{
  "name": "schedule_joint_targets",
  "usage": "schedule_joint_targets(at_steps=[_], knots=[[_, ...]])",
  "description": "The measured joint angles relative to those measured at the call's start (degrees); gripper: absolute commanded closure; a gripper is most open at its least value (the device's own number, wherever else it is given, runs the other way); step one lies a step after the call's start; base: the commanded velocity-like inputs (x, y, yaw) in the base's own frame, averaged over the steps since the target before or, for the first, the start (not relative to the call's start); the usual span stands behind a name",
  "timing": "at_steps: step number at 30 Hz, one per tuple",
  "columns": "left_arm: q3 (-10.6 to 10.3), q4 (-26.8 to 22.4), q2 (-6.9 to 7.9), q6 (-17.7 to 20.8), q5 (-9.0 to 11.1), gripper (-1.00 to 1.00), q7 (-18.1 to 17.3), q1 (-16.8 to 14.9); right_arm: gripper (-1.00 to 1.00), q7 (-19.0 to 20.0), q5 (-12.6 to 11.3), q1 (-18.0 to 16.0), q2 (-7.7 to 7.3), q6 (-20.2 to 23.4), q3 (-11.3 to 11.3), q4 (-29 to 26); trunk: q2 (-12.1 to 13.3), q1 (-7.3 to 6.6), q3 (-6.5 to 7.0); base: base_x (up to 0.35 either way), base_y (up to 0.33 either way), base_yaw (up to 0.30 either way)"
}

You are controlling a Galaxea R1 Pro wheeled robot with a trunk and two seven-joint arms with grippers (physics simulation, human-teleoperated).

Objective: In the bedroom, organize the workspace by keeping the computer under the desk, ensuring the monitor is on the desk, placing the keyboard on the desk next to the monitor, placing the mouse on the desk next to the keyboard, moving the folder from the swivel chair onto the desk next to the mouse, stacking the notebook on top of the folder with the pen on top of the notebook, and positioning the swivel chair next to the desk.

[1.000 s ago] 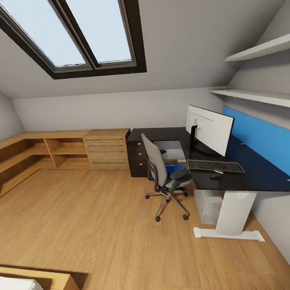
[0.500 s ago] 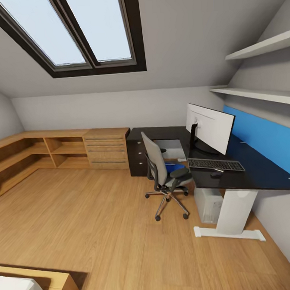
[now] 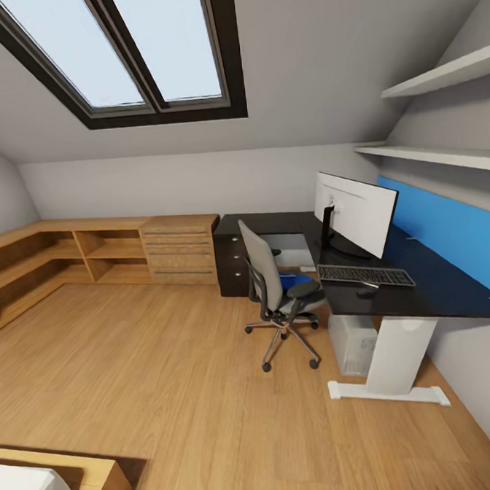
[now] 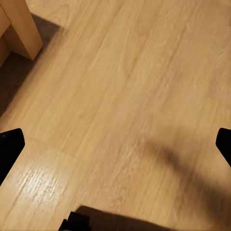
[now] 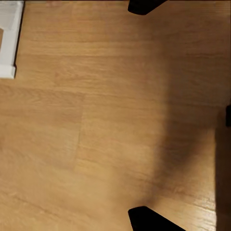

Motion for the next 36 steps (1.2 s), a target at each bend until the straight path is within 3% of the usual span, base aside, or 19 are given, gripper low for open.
schedule_joint_targets(at_steps=[7, 12, 18, 20, 23, 29, 36], knots=[[-0.26, 0.45, -0.12, 0.53, -0.08, -1.00, -0.08, 0.00, -1.00, -2.13, -0.89, -0.01, -0.23, -0.41, -0.29, -1.75, -2.81, 1.54, -1.26, 0.000, 0.000, 0.000], [-0.49, 1.16, -1.27, 1.03, -0.25, -1.00, -0.39, 0.00, -1.00, -2.18, -1.19, -0.01, -0.24, -0.44, -0.54, -1.57, -4.82, 2.64, -2.16, 0.000, 0.000, 0.000], [-0.28, 1.27, -1.42, 11.03, -0.17, -1.00, -0.07, 0.00, -1.00, -2.18, -1.24, -0.01, -0.86, -0.58, -0.62, -2.01, -7.22, 3.96, -3.24, 0.000, 0.000, 0.000], [-0.28, 1.23, -1.40, 12.37, -0.18, -1.00, -0.04, 0.02, -1.00, -2.24, -1.27, -0.01, -1.16, -0.59, -0.63, -2.11, -8.03, 4.40, -3.59, 0.000, 0.000, 0.000], [-0.25, 1.09, -1.11, 13.20, -0.18, -1.00, 0.01, 0.00, -1.00, -2.24, -1.29, -0.01, -1.22, -0.62, -0.59, -2.16, -9.23, 5.05, -4.13, 0.000, 0.000, 0.000], [-0.12, 0.55, 1.95, 13.62, 0.02, -1.00, -0.18, 0.00, -1.00, -2.23, -1.26, -0.01, -1.38, -0.67, -0.57, -2.26, -11.64, 6.37, -5.21, 0.000, 0.000, -0.012], [-0.04, 0.88, 1.71, 13.64, 0.02, -1.00, -0.29, -0.02, -1.00, -1.12, -0.94, 0.00, -1.70, -0.68, -0.30, -2.00, -14.45, 7.91, -6.47, 0.000, 0.000, -0.209]])
